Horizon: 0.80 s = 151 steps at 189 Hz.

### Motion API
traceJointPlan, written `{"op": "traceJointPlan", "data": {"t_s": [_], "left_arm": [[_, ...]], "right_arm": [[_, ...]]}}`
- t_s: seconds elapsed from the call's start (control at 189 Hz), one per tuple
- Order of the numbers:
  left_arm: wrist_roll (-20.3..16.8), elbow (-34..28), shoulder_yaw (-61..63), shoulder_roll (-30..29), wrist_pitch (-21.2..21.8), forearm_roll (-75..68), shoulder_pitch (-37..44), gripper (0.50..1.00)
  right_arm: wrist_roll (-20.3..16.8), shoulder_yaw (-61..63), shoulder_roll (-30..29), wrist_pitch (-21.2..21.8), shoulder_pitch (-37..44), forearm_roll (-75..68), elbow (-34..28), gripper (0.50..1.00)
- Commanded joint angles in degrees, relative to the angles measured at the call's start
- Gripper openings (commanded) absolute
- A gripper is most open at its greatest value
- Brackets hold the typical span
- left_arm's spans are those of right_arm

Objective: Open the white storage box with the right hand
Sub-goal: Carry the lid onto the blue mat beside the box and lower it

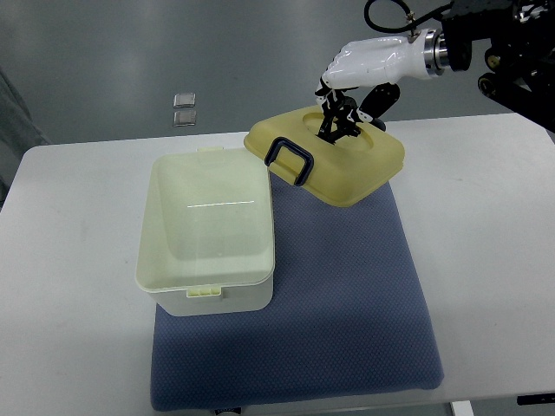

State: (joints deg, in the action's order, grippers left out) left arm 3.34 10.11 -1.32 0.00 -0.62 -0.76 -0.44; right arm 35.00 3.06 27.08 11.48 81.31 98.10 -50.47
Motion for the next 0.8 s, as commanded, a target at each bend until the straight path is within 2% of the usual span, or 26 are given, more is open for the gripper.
{"op": "traceJointPlan", "data": {"t_s": [0.0,0.503,0.794], "left_arm": [[0.0,0.0,0.0,0.0,0.0,0.1,0.0,1.0],[0.0,0.0,0.0,0.0,0.0,0.0,0.0,1.0],[0.0,0.0,0.0,0.0,0.0,0.0,0.0,1.0]], "right_arm": [[0.0,-0.1,0.7,-0.6,-1.7,0.1,0.0,0.5],[0.0,-0.5,1.0,-4.1,-7.4,0.4,0.0,0.5],[0.0,-1.7,1.8,-4.3,-8.8,0.4,-0.1,0.5]]}}
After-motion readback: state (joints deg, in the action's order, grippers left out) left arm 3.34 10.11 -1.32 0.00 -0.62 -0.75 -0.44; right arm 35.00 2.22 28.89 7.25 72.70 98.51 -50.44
